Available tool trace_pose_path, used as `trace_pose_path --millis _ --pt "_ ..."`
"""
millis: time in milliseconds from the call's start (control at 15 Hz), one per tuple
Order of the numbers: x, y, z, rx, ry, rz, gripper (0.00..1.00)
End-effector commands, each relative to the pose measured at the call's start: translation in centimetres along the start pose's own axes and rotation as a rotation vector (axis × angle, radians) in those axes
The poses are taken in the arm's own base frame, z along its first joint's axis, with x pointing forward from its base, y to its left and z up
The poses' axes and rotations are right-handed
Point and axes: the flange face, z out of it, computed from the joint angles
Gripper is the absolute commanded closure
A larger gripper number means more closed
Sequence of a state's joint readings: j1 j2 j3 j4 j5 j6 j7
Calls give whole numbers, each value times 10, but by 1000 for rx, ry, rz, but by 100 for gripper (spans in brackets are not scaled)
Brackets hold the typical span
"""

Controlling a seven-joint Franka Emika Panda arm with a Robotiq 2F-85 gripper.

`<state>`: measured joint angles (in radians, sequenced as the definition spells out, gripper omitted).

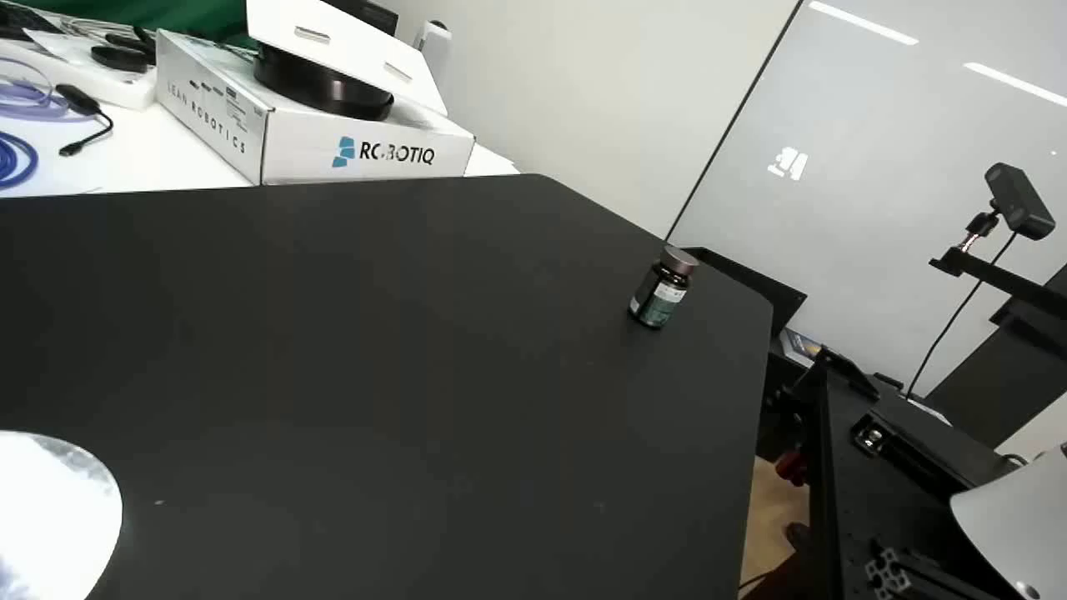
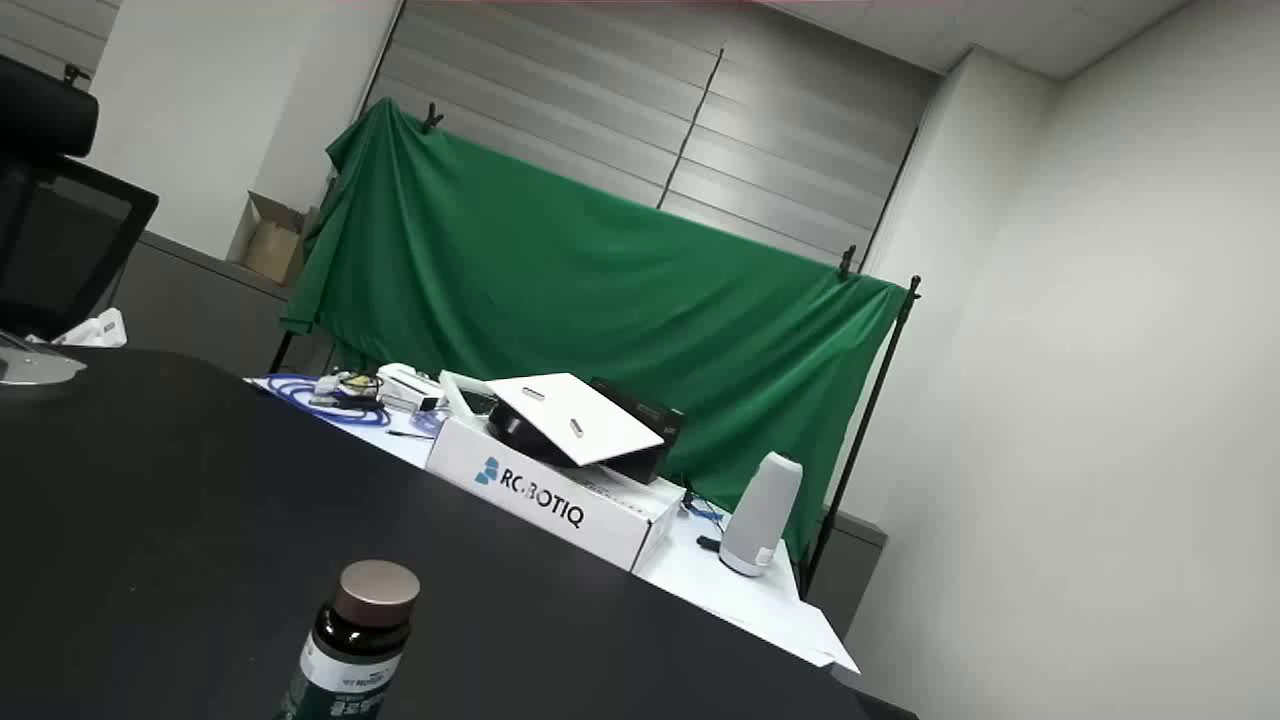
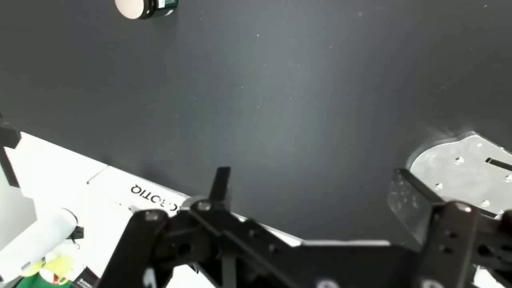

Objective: Move the bottle backwards then place it on top of the silver object

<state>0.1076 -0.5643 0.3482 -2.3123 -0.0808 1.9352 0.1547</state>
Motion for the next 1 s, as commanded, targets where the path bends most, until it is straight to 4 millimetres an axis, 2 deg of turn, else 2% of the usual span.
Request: trace_pose_path --millis 0,600,800,933 --pt "0 0 0 0 -1 0 0" --pt "0 0 -1 0 1 0 0" --pt "-16 17 11 51 75 36 0" --pt "-28 37 31 60 148 61 0"
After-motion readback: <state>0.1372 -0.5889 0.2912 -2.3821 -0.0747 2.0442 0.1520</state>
